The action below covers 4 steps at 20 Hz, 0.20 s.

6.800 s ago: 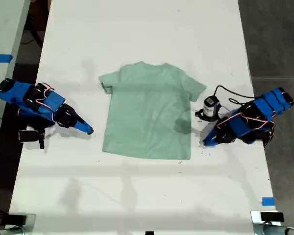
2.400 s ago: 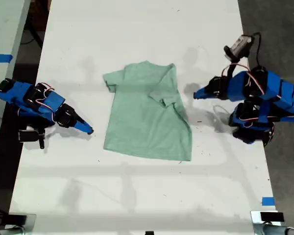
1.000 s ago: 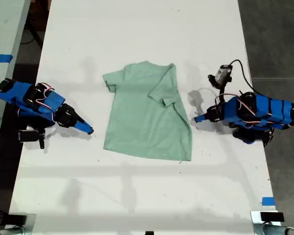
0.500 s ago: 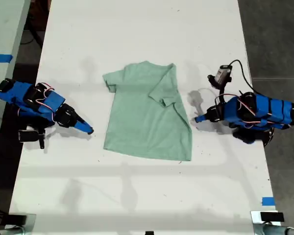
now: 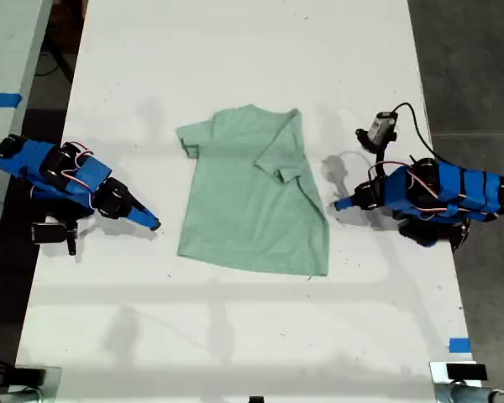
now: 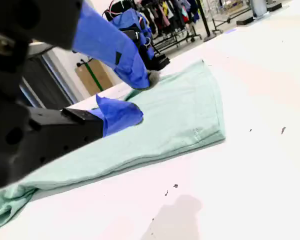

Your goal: Fold t shirt

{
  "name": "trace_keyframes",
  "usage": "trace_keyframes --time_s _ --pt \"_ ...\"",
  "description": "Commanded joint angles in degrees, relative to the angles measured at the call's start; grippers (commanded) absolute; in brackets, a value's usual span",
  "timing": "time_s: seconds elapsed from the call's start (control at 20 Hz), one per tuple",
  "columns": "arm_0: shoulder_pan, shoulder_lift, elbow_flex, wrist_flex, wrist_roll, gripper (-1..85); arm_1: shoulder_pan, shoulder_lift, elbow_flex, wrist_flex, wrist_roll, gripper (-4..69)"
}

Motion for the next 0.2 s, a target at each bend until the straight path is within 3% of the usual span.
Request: trace_keyframes --time_s 0.0,0.15 --pt "-0.18 0.62 2.46 -1.05 0.35 6.3 -0.53 0.53 2.99 -0.09 -0.79 5.2" --pt "-0.18 0.62 2.46 -1.05 0.35 6.3 -0.53 0.53 2.99 -0.09 -0.79 5.2"
